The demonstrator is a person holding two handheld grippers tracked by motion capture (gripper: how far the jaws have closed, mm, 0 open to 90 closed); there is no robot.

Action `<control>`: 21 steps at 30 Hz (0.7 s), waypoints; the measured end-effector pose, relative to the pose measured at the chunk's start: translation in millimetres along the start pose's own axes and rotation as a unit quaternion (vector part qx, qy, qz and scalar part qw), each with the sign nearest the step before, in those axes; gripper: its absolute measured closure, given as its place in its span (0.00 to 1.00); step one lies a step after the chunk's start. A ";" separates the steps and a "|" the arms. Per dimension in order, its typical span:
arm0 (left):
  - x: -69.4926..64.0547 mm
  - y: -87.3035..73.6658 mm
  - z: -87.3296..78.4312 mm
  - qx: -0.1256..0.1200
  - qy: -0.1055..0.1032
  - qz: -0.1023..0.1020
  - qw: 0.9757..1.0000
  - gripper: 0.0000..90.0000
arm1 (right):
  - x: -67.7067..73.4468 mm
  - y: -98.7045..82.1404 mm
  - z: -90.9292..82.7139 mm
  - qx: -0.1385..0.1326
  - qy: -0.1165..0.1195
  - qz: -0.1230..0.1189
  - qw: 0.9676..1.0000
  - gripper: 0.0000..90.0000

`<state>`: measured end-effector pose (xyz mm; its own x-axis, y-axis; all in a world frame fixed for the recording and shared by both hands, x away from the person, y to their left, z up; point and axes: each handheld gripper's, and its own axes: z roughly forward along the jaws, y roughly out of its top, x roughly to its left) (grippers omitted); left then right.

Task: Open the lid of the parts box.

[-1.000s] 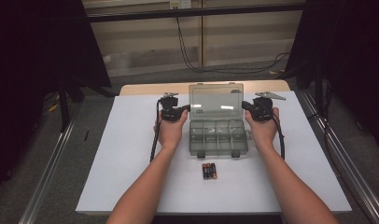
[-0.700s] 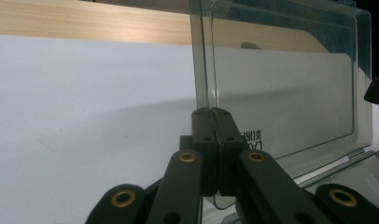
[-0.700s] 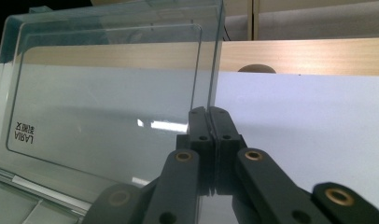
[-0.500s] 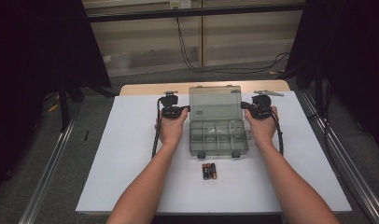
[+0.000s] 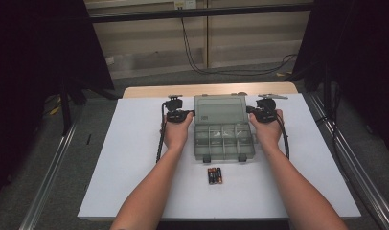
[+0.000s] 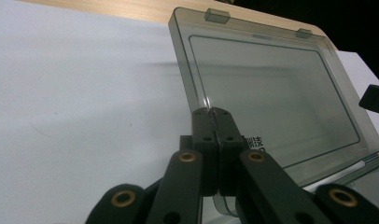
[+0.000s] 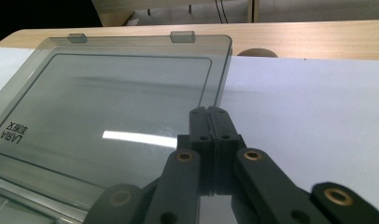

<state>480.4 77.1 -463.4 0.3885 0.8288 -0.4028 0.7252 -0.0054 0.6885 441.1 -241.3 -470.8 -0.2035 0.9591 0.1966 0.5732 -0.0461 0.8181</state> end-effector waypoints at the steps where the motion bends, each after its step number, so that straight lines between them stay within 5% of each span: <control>1: 0.2 -0.4 0.5 -0.002 -0.002 -0.002 1.000 1.00 | -0.3 -0.3 0.4 0.000 0.000 -0.001 1.000 1.00; 5: -1.0 -0.9 0.7 -0.002 0.009 0.019 1.000 0.99 | -1.2 -1.4 0.8 0.000 0.002 -0.002 1.000 0.99; 8: -5.8 -1.3 -0.5 0.000 0.024 0.036 0.999 0.95 | -2.5 -1.7 -2.1 -0.015 0.010 -0.004 1.000 0.88; 13: -6.0 -0.7 -5.2 -0.002 0.024 0.054 0.998 0.79 | -0.9 -5.2 -8.9 -0.027 0.013 -0.028 0.999 0.67; 21: -11.2 -0.7 -15.0 0.007 0.007 0.040 0.999 0.42 | 0.4 -4.1 -25.7 -0.046 0.009 -0.039 0.998 0.27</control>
<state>467.1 76.2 -450.4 0.4375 0.8328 -0.3390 0.7001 -0.0789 0.7097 418.3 -247.8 -460.2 -0.2589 0.9558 0.1391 0.4806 0.0026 0.8770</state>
